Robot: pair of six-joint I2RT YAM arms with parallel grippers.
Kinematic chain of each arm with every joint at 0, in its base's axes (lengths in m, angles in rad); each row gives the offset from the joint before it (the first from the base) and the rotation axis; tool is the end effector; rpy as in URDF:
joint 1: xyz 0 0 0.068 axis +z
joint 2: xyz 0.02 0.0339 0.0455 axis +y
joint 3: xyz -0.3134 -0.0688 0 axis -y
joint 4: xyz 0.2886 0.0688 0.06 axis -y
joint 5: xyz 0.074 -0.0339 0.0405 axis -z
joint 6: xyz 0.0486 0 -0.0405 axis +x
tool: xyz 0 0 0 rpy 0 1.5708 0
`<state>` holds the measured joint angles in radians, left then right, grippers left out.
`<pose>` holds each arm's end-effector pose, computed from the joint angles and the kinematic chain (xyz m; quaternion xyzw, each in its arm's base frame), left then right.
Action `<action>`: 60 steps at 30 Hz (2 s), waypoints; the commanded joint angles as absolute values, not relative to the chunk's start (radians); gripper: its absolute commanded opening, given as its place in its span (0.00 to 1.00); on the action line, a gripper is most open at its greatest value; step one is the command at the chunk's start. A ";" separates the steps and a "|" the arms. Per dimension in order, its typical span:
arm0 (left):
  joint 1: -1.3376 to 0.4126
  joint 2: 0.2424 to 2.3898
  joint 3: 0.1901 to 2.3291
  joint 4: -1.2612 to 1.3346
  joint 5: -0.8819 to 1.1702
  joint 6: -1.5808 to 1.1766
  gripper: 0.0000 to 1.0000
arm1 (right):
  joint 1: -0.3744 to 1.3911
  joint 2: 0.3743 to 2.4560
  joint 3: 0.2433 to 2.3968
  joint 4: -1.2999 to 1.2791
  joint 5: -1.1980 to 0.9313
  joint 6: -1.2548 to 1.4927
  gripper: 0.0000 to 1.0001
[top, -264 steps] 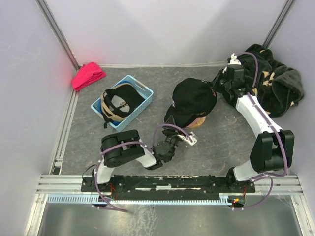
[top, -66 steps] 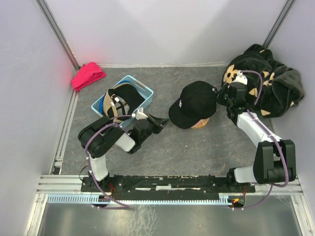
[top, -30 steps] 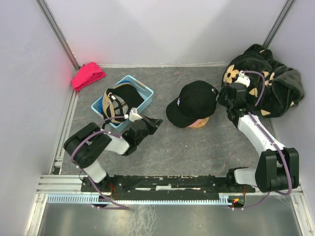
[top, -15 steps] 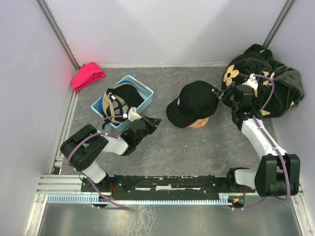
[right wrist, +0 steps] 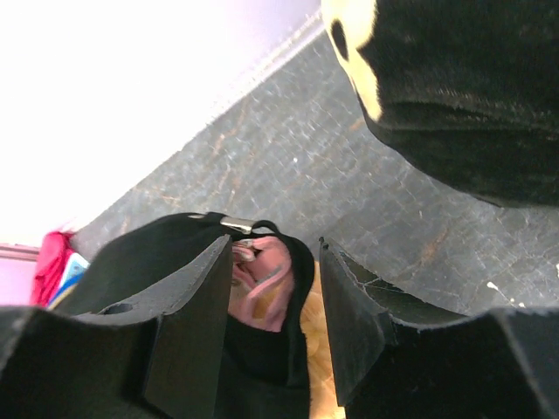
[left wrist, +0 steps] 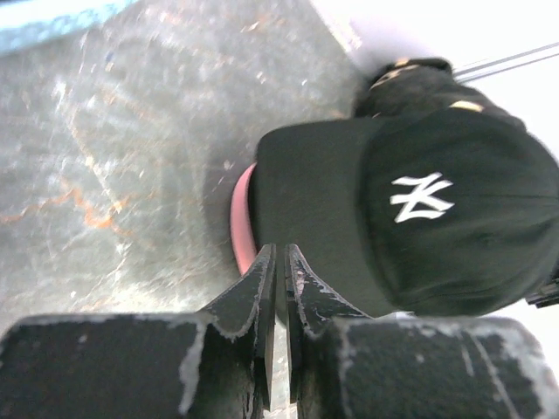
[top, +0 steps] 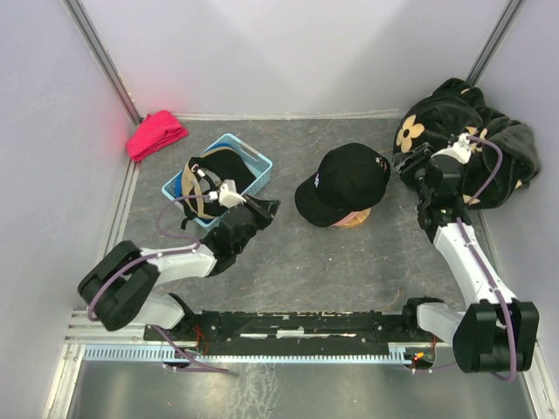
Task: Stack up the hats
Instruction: Stack the hat on the hat, then pick up the hat from the bin.
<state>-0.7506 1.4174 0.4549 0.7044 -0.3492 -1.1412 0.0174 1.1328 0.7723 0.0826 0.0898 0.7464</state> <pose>0.2322 -0.1938 0.1901 -0.2554 0.7448 -0.4069 0.4632 0.2960 0.0008 0.3181 0.3095 0.7354 0.1910 0.5717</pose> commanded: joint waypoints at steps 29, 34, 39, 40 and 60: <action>-0.455 1.341 1.095 -0.379 -0.745 -0.765 0.44 | 0.555 1.432 1.409 -0.222 0.106 0.314 0.52; -0.431 1.330 1.077 -0.409 -0.740 -0.758 0.44 | 0.630 1.494 1.438 -0.207 0.137 0.299 0.52; -0.421 1.354 1.070 -0.428 -0.730 -0.752 0.46 | 0.686 1.536 1.456 -0.193 0.160 0.290 0.52; -0.420 1.360 1.067 -0.428 -0.726 -0.755 0.46 | 0.694 1.543 1.459 -0.193 0.165 0.289 0.52; -0.409 1.462 1.062 -0.377 -0.762 -0.785 0.49 | 0.767 1.567 1.453 -0.167 0.192 0.269 0.52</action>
<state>-0.4156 1.4471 1.0534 -0.4126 -0.7170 -0.7979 0.7563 1.5703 1.4174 -0.2214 0.1680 0.2867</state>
